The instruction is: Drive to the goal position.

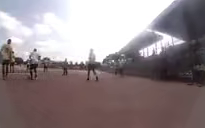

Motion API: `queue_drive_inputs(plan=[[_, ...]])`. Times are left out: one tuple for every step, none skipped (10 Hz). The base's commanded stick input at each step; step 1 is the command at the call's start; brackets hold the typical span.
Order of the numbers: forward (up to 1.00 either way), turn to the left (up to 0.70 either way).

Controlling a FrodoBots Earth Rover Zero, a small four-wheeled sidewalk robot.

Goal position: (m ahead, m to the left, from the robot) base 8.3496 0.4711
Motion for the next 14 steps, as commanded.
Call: queue_drive_inputs(plan=[[0.70, 0.00], [0.70, 0.00], [0.70, 0.00], [0.70, 0.00], [0.70, 0.00], [0.70, 0.00], [0.70, 0.00], [0.70, 0.00], [0.70, 0.00], [0.70, 0.00], [0.70, 0.00], [0.70, 0.00], [0.70, 0.00], [0.70, 0.00]])
